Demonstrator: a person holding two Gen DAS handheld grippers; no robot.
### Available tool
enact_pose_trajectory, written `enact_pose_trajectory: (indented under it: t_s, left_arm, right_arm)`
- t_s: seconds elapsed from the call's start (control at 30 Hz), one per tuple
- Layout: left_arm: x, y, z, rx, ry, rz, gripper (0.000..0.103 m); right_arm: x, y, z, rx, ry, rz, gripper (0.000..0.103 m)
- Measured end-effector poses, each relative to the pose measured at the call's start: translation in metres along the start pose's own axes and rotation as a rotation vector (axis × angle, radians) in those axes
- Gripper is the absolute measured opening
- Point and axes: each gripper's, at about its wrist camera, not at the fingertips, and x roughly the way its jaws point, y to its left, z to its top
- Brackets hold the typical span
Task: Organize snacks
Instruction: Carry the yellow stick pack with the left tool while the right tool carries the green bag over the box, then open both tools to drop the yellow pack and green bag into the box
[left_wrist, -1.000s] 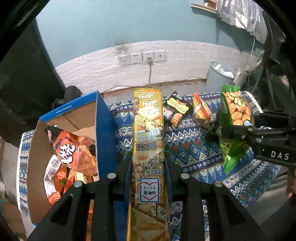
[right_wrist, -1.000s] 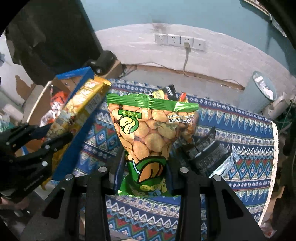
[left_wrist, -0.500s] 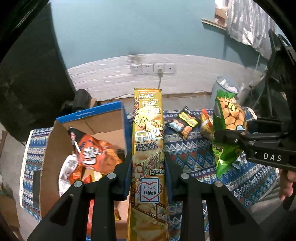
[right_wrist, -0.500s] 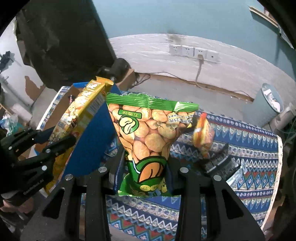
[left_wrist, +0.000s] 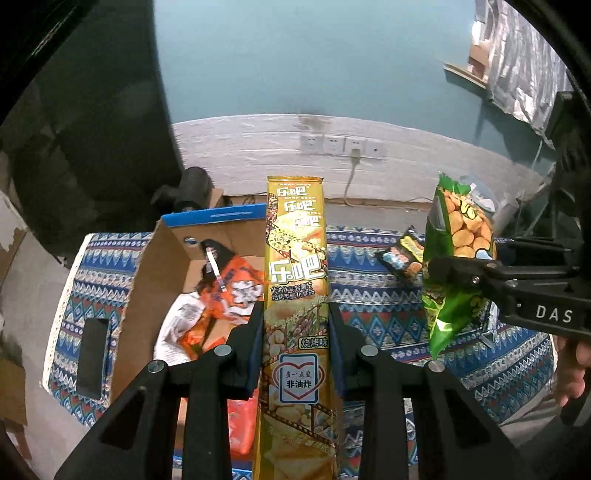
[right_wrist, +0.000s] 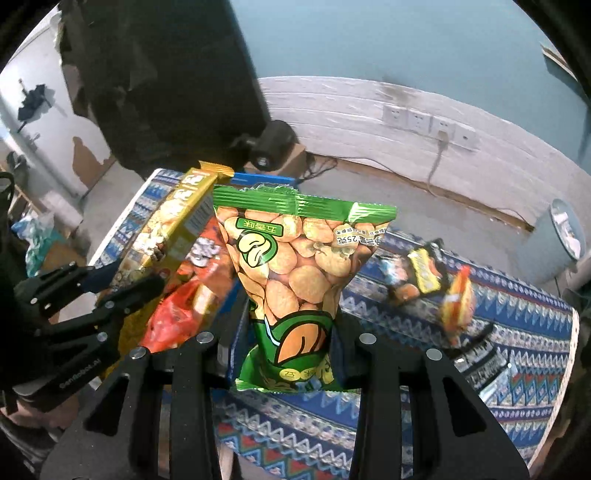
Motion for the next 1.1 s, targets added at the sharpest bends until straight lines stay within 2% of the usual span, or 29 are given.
enact_pose_trajectory:
  t_s: [0.4, 0.6, 0.97, 1.1]
  left_arm:
    - [0.003, 0.06, -0.014, -0.083, 0.01, 0.077, 0.031]
    - [0.008, 0.085, -0.022, -0.118, 0.029, 0.091, 0.031]
    - [0.024, 0.104, -0.032, -0.141, 0.073, 0.109, 0.031]
    - [0.027, 0.104, -0.034, -0.152, 0.092, 0.112, 0.035]
  right_arm:
    - [0.026, 0.059, 0.025, -0.074, 0.028, 0.051, 0.036]
    - [0.044, 0.089, 0.031, -0.109, 0.059, 0.082, 0.036]
    - [0.083, 0.109, 0.023, -0.128, 0.164, 0.111, 0.037]
    - [0.083, 0.112, 0.021, -0.136, 0.167, 0.106, 0.04]
